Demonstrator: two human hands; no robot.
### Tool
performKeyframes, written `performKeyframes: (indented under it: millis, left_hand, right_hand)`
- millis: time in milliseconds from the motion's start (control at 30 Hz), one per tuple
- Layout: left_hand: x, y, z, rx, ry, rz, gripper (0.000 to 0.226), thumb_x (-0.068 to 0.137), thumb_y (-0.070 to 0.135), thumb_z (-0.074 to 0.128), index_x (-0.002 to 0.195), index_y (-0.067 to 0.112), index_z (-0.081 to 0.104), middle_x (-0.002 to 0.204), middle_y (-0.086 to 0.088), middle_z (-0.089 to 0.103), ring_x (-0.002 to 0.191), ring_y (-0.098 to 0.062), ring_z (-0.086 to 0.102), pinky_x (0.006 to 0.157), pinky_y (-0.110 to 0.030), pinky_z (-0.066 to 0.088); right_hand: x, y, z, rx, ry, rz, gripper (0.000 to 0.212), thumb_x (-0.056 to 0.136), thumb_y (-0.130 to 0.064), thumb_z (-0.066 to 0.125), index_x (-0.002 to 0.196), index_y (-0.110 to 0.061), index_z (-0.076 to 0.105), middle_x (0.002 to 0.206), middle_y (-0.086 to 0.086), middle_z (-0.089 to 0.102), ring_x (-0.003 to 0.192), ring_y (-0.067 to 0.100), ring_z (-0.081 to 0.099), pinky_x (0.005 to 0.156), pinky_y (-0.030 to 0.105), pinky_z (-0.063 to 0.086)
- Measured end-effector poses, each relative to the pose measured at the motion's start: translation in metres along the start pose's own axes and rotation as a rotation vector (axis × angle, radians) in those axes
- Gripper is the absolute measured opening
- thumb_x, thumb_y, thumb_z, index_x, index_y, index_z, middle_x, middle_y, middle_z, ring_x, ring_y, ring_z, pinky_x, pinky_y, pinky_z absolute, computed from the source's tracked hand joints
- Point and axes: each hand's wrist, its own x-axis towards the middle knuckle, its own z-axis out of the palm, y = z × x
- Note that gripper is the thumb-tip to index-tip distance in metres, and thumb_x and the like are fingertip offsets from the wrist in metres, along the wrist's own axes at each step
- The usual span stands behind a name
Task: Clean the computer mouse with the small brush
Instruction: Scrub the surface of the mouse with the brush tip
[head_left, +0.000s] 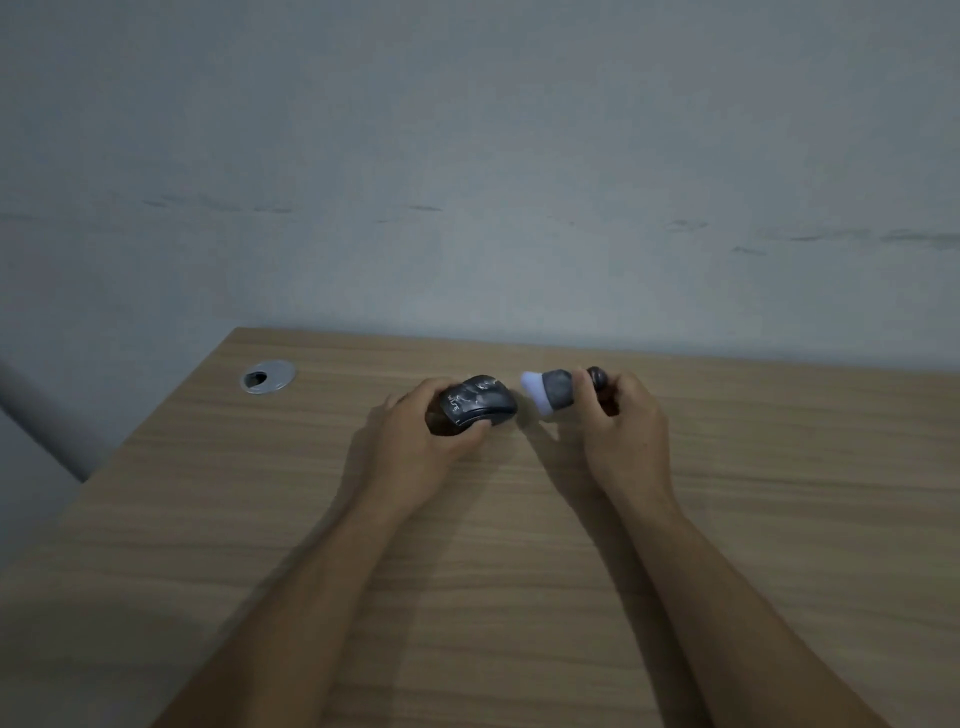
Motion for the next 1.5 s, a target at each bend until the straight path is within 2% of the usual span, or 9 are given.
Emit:
performKeyframes:
  millis: [133, 500, 667, 800, 933, 1067, 1233, 1333, 1500]
  left_hand:
    - [0.005, -0.007, 0.003, -0.072, -0.067, 0.048, 0.056, 0.079, 0.047, 0.092, 0.132, 0.039, 0.076, 0.117, 0.020, 0.081, 0.118, -0.011, 0.072, 0.106, -0.039, 0.058]
    - [0.009, -0.013, 0.005, -0.130, -0.079, 0.110, 0.060, 0.074, 0.064, 0.085, 0.129, 0.042, 0.074, 0.114, 0.020, 0.081, 0.114, -0.014, 0.074, 0.102, -0.047, 0.059]
    - [0.007, -0.011, 0.005, -0.149, -0.077, 0.103, 0.057, 0.076, 0.062, 0.085, 0.128, 0.042, 0.075, 0.113, 0.019, 0.081, 0.114, -0.014, 0.073, 0.102, -0.045, 0.059]
    - [0.006, -0.010, 0.004, -0.189, -0.072, 0.090, 0.048, 0.079, 0.046, 0.091, 0.124, 0.037, 0.077, 0.112, 0.017, 0.080, 0.115, -0.018, 0.071, 0.100, -0.046, 0.060]
    - [0.006, -0.007, 0.005, -0.194, -0.077, 0.079, 0.059, 0.072, 0.060, 0.085, 0.126, 0.038, 0.076, 0.115, 0.017, 0.080, 0.118, -0.017, 0.072, 0.102, -0.045, 0.060]
    - [0.007, -0.009, 0.006, -0.169, -0.076, 0.067, 0.066, 0.070, 0.065, 0.083, 0.130, 0.039, 0.075, 0.117, 0.014, 0.080, 0.118, -0.016, 0.072, 0.102, -0.044, 0.060]
    - [0.007, -0.008, 0.005, -0.120, -0.082, 0.075, 0.074, 0.065, 0.070, 0.077, 0.134, 0.043, 0.072, 0.120, 0.011, 0.077, 0.116, -0.014, 0.070, 0.101, -0.045, 0.060]
    - [0.005, -0.008, 0.006, -0.092, -0.056, 0.074, 0.073, 0.066, 0.072, 0.080, 0.134, 0.044, 0.072, 0.119, 0.014, 0.078, 0.118, -0.012, 0.069, 0.104, -0.044, 0.059]
    - [0.006, -0.004, 0.005, -0.043, -0.043, 0.074, 0.069, 0.067, 0.072, 0.078, 0.131, 0.047, 0.072, 0.114, 0.014, 0.077, 0.114, -0.015, 0.069, 0.103, -0.048, 0.057]
  right_hand:
    - [0.006, -0.011, 0.004, 0.011, 0.051, -0.088, 0.035, 0.106, -0.043, 0.062, 0.090, -0.013, 0.064, 0.070, -0.006, 0.065, 0.065, 0.001, 0.059, 0.059, 0.019, 0.040]
    - [0.020, -0.005, 0.010, -0.239, 0.010, -0.306, 0.034, 0.103, -0.036, 0.070, 0.088, -0.006, 0.061, 0.063, 0.004, 0.062, 0.057, 0.029, 0.058, 0.056, 0.034, 0.037]
    - [0.019, -0.022, 0.005, -0.076, 0.065, -0.258, 0.033, 0.105, -0.039, 0.066, 0.089, -0.011, 0.061, 0.062, -0.008, 0.057, 0.056, 0.008, 0.054, 0.052, 0.015, 0.035]
    - [0.013, -0.015, 0.013, -0.136, -0.004, -0.325, 0.033, 0.103, -0.036, 0.071, 0.086, -0.009, 0.060, 0.060, 0.000, 0.057, 0.053, 0.018, 0.051, 0.052, 0.022, 0.034]
    - [0.018, -0.001, 0.008, -0.248, 0.030, -0.323, 0.034, 0.102, -0.037, 0.071, 0.087, -0.007, 0.064, 0.063, 0.002, 0.063, 0.054, 0.026, 0.056, 0.055, 0.028, 0.027]
    - [0.013, -0.025, 0.006, -0.134, 0.050, -0.341, 0.027, 0.104, -0.038, 0.069, 0.092, -0.015, 0.064, 0.069, -0.009, 0.065, 0.053, 0.007, 0.057, 0.053, 0.013, 0.036]
    - [0.009, -0.024, 0.018, -0.226, -0.011, -0.403, 0.030, 0.102, -0.038, 0.070, 0.089, -0.012, 0.061, 0.059, -0.008, 0.053, 0.047, 0.011, 0.045, 0.050, 0.019, 0.035]
    - [0.015, -0.009, 0.014, -0.300, -0.005, -0.352, 0.031, 0.101, -0.037, 0.071, 0.090, -0.009, 0.063, 0.065, -0.003, 0.060, 0.057, 0.024, 0.055, 0.056, 0.032, 0.036]
    - [0.010, -0.037, 0.011, -0.182, 0.033, -0.377, 0.031, 0.103, -0.041, 0.067, 0.092, -0.012, 0.063, 0.071, -0.003, 0.067, 0.054, 0.012, 0.052, 0.054, 0.020, 0.034]
